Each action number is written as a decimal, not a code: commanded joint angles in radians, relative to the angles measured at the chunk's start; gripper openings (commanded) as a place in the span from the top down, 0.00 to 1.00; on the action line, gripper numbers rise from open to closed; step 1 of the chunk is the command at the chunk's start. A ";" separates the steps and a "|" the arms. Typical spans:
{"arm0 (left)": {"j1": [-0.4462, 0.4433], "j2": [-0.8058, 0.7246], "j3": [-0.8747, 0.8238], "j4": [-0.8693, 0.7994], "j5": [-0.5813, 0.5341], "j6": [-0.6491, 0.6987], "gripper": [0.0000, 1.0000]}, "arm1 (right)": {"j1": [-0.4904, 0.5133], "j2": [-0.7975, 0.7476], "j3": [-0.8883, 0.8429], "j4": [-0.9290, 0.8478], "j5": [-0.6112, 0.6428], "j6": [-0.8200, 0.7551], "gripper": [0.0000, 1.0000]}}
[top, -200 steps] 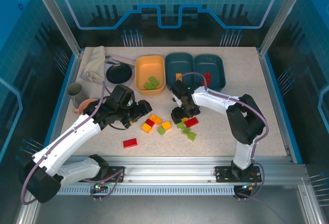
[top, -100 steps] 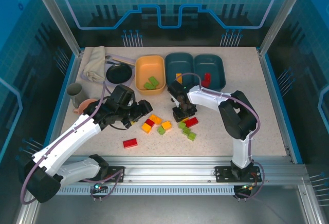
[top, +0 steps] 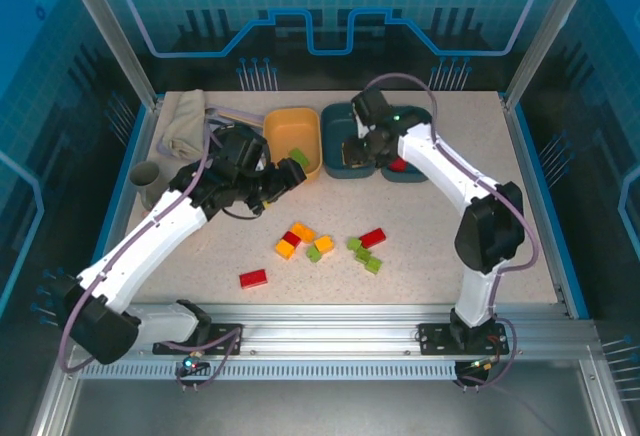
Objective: Sort the legos into containers by color
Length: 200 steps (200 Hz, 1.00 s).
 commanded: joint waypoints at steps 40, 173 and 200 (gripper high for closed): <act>0.072 0.158 0.152 0.050 0.046 0.070 0.18 | -0.084 0.327 0.316 -0.071 -0.181 0.285 0.65; 0.072 0.206 0.155 0.138 0.059 0.132 0.18 | -0.098 0.600 0.538 -0.075 -0.329 0.852 0.61; 0.072 0.205 0.150 0.137 0.060 0.130 0.18 | -0.094 0.610 0.537 -0.064 -0.347 0.877 0.60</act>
